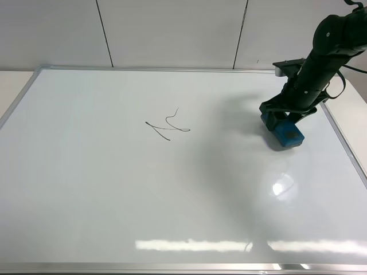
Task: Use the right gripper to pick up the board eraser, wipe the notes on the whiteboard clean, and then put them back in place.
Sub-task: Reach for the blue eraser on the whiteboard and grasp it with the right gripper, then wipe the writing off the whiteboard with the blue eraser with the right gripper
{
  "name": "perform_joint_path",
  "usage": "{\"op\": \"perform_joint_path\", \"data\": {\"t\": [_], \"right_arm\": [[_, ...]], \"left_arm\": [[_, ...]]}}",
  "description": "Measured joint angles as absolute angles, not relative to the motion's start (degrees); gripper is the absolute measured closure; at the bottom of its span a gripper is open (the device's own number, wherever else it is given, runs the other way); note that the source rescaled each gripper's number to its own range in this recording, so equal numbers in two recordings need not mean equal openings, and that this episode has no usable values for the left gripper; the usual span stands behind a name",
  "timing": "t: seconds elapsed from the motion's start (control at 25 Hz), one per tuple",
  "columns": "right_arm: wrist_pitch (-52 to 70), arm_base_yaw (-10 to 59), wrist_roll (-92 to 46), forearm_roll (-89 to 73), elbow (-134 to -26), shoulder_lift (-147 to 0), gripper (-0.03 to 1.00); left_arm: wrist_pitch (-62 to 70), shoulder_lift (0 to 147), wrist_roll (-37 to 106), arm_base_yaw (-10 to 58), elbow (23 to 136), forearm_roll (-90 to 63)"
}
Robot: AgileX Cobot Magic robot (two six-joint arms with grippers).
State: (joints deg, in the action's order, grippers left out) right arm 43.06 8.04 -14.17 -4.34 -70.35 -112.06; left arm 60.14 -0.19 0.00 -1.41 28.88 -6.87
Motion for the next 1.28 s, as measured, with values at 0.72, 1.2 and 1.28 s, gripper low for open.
{"op": "perform_joint_path", "data": {"t": [0.72, 1.2, 1.28], "right_arm": [[43.93, 8.89, -12.99, -7.39, -70.35, -112.06, 0.96], [48.78, 19.44, -13.41, -8.89, -77.08, -111.29, 0.96], [49.68, 21.68, -13.41, -8.84, -79.64, -111.29, 0.96]], "left_arm": [[60.14, -0.19, 0.0, -1.41, 28.88, -6.87], [60.14, -0.19, 0.0, -1.41, 28.88, -6.87], [60.14, -0.19, 0.0, -1.41, 28.88, -6.87]]}}
